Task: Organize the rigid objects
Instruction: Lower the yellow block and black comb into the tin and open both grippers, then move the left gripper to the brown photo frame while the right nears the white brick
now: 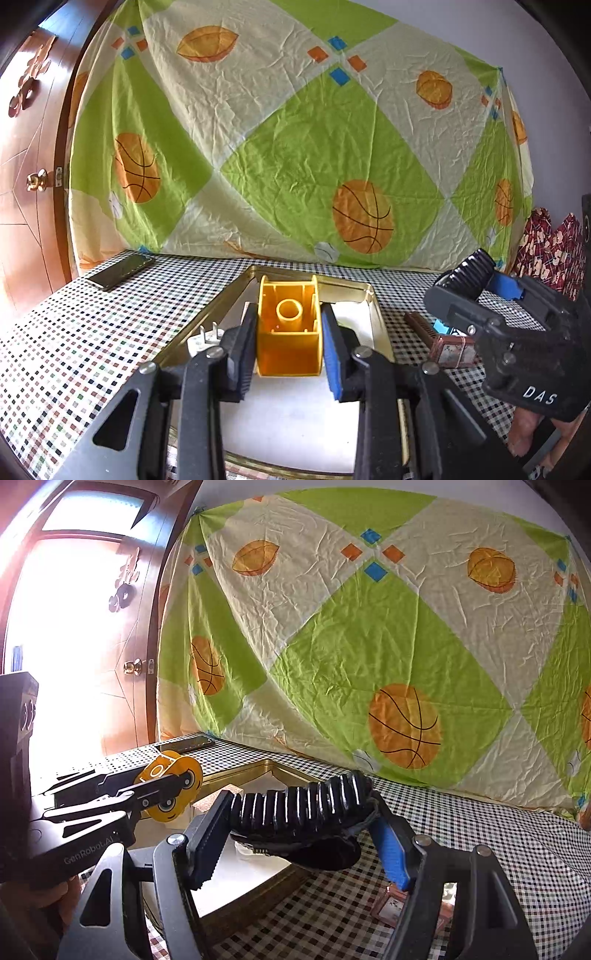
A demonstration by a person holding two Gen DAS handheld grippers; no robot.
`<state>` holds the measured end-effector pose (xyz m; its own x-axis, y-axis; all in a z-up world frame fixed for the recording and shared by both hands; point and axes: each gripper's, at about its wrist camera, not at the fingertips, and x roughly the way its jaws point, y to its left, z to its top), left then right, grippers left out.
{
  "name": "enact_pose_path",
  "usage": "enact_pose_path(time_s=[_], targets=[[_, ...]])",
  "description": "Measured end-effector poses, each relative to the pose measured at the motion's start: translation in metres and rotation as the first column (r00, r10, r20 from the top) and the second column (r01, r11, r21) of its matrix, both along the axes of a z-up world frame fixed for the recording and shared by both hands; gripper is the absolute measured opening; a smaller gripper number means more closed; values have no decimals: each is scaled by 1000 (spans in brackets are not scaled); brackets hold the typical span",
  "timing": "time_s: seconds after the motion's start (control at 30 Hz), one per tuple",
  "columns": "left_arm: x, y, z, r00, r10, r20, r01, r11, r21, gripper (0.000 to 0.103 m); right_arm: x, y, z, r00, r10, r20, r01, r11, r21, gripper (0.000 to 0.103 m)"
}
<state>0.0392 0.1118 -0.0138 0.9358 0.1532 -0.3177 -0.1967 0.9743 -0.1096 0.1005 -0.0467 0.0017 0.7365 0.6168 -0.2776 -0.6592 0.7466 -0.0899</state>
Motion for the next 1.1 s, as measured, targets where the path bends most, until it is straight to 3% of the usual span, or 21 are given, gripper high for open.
enact_pose_path(time_s=[0.43,0.87,0.93,1.07,1.1], targets=[[24,22,-12,994,18,-108,-17,1000,10,30,31,53,-19,992,58,-109,-69,992,-102,73],[43,33,-18,981,44,-191,-36,998,48,31,51,71,-35,970,91,-224,-125,982,-145,74],[44,34,-19,978,69,-195,-59,997,55,40,50,70,-35,973,82,-216,-116,982,-150,74],[41,39,-18,976,119,-180,-113,993,45,77,50,59,-32,977,68,-204,-95,987,-127,81],[39,39,-18,977,127,-169,-121,992,44,81,50,54,-30,977,70,-202,-94,989,-111,86]])
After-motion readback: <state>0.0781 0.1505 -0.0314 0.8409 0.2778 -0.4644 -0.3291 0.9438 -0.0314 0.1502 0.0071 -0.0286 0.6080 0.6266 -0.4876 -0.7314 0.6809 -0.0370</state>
